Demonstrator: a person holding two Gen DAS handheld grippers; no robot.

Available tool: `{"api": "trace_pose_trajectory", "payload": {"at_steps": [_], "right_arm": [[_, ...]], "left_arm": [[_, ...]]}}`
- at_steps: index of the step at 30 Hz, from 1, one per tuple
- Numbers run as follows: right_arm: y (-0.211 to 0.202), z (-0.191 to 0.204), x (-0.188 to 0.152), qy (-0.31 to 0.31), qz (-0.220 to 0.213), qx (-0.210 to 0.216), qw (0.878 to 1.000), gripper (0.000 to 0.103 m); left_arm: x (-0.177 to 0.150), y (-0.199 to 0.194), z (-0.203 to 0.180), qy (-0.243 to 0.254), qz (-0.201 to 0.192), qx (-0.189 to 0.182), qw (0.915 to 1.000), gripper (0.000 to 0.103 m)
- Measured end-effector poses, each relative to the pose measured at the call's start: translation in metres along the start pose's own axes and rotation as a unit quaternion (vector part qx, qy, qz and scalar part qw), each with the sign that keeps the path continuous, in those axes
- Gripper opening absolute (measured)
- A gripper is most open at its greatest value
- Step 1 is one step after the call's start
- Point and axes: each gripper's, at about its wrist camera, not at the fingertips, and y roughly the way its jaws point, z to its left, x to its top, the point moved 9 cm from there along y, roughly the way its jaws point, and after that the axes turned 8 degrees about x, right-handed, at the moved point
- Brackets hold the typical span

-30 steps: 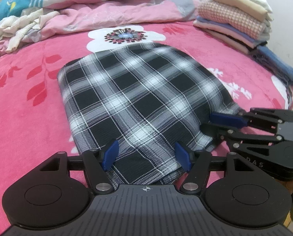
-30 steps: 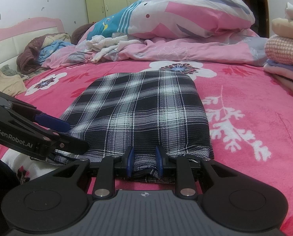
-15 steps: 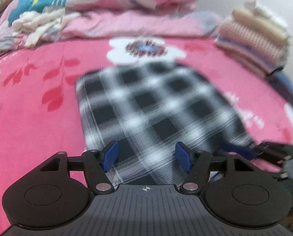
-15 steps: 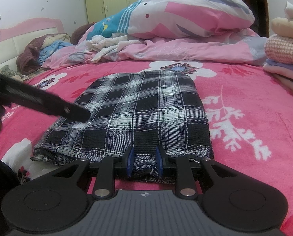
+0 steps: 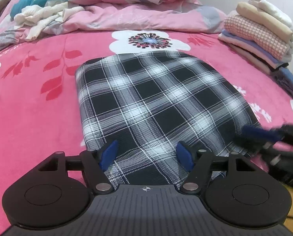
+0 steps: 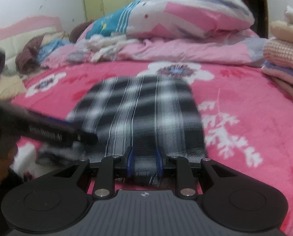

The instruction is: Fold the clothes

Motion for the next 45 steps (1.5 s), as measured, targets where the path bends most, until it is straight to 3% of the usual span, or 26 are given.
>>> {"api": "trace_pose_trajectory", "payload": {"at_steps": [5, 10, 12, 21, 27, 35, 40, 45], "right_arm": [[-0.01, -0.007, 0.031, -0.001, -0.043, 0.0, 0.999, 0.026], [0.03, -0.025, 0.009, -0.021, 0.009, -0.029, 0.999, 0.026], [0.033, -0.024, 0.001, -0.049, 0.008, -0.032, 0.998, 0.026], [0.032, -0.025, 0.042, -0.05, -0.004, -0.034, 0.998, 0.027], [0.052, -0.033, 0.032, -0.064, 0.027, -0.031, 0.997, 0.028], [0.067, -0.035, 0.073, -0.055, 0.02, -0.019, 0.998, 0.028], [0.099, -0.047, 0.06, -0.052, 0.063, -0.02, 0.996, 0.028], [0.097, -0.044, 0.07, -0.053, 0.075, -0.023, 0.996, 0.028]], "left_arm": [[0.0, 0.0, 0.0, -0.001, 0.0, 0.0, 1.0, 0.068], [0.0, 0.0, -0.001, -0.004, 0.003, 0.001, 1.0, 0.069], [0.0, 0.0, 0.0, -0.002, 0.005, 0.001, 1.0, 0.069], [0.0, 0.001, -0.001, -0.005, 0.011, 0.005, 0.9999, 0.07], [0.001, 0.002, -0.002, -0.003, 0.012, 0.009, 0.9999, 0.071], [0.001, 0.002, -0.003, -0.001, 0.012, 0.01, 0.9999, 0.073], [0.001, 0.002, -0.003, -0.001, 0.011, 0.007, 0.9999, 0.074], [0.001, 0.002, -0.003, -0.001, 0.01, 0.005, 0.9999, 0.075]]}}
